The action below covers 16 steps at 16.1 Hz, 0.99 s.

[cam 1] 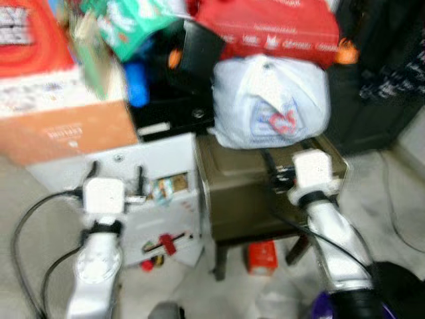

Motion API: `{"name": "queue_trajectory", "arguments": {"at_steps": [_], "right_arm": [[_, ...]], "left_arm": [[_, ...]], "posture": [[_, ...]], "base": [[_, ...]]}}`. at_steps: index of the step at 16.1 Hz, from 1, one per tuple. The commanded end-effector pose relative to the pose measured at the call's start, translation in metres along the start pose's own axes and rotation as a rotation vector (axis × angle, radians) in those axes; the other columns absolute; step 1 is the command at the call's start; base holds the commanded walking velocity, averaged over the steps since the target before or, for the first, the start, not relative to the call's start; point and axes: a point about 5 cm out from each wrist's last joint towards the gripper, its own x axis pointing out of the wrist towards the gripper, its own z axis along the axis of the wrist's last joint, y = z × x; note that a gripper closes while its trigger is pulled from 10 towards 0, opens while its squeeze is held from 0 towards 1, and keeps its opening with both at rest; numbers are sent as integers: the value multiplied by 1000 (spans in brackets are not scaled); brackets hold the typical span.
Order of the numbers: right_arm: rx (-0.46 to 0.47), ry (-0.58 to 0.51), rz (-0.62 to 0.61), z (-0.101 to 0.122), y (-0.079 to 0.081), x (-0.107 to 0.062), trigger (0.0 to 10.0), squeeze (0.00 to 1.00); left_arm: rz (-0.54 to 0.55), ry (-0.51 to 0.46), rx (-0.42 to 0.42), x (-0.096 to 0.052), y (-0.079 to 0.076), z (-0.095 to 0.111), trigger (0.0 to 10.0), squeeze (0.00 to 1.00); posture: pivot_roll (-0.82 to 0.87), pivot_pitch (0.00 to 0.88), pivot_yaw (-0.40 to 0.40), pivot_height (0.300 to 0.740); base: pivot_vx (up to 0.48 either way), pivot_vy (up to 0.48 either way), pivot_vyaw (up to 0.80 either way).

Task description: Clean up the room

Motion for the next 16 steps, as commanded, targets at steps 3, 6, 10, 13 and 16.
{"name": "queue_trajectory", "arguments": {"at_steps": [3, 6, 10, 13, 16], "right_arm": [[15, -21, 11, 7, 6, 4, 10000, 0], [17, -17, 12, 7, 7, 4, 10000, 0], [19, -15, 17, 6, 7, 4, 10000, 0], [22, -15, 20, 6, 7, 6, 10000, 0], [20, -17, 25, 7, 8, 7, 10000, 0]], "left_arm": [[6, 17, 19, -1, 6, -1, 10000, 0], [-2, 18, 20, -1, 5, -1, 10000, 0], [-6, 19, 22, -1, 5, 0, 10000, 0], [-9, 20, 22, -1, 4, 0, 10000, 0], [-12, 19, 24, -1, 4, 0, 10000, 0]], "posture": [[-34, 12, -17, 740], [-32, 10, -16, 740], [-30, 12, -19, 740], [-26, 6, -22, 740], [-24, 2, -23, 740]], "base": [[0, 0, 800], [0, 0, 800], [0, 0, 800], [0, 0, 765], [0, 0, 156]]}}
